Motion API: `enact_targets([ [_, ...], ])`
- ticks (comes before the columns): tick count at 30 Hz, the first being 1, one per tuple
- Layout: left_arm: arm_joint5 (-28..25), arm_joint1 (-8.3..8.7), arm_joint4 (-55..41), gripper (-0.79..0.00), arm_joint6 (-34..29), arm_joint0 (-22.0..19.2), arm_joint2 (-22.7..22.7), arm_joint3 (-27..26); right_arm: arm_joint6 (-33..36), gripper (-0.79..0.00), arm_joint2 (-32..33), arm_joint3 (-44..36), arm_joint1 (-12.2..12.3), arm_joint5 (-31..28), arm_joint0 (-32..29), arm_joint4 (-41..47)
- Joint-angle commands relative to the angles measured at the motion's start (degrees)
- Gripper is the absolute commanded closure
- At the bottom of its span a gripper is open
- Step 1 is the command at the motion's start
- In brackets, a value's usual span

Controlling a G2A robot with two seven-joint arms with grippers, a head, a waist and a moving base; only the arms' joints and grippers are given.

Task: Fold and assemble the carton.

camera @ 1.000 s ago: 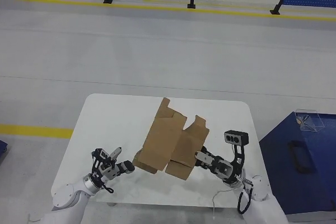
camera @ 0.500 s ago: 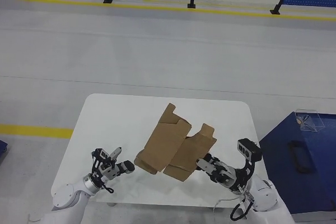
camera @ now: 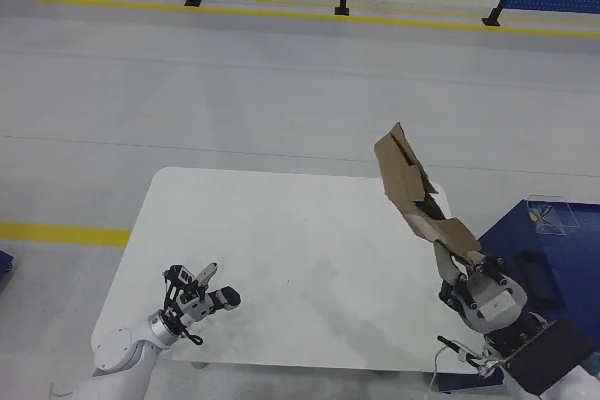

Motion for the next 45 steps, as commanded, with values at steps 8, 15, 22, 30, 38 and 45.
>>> enact_targets([
  [8,0.0,0.0,0.0,-0.785,0.0,0.0,0.0,0.0,-20.8,0.0,-8.4,-0.2,0.0,39.8,-11.6,-43.5],
  [15,0.0,0.0,0.0,-0.785,0.0,0.0,0.0,0.0,-16.1,0.0,-12.7,-0.2,-0.3,59.4,-15.5,-62.7],
  [22,0.0,0.0,0.0,-0.785,0.0,0.0,0.0,0.0,-16.3,0.0,-14.6,-0.2,0.3,46.4,-14.6,-47.6],
  [30,0.0,0.0,0.0,-0.785,0.0,0.0,0.0,0.0,-20.4,0.0,-3.6,-0.2,2.7,-6.8,-9.5,-2.6],
  [38,0.0,0.0,0.0,-0.785,0.0,0.0,0.0,0.0,-0.2,0.0,-12.7,12.8,6.4,-27.2,-1.5,33.2],
  [45,0.0,0.0,0.0,-0.785,0.0,0.0,0.0,0.0,27.4,0.0,-30.0,25.9,11.8,-27.2,8.5,72.6],
])
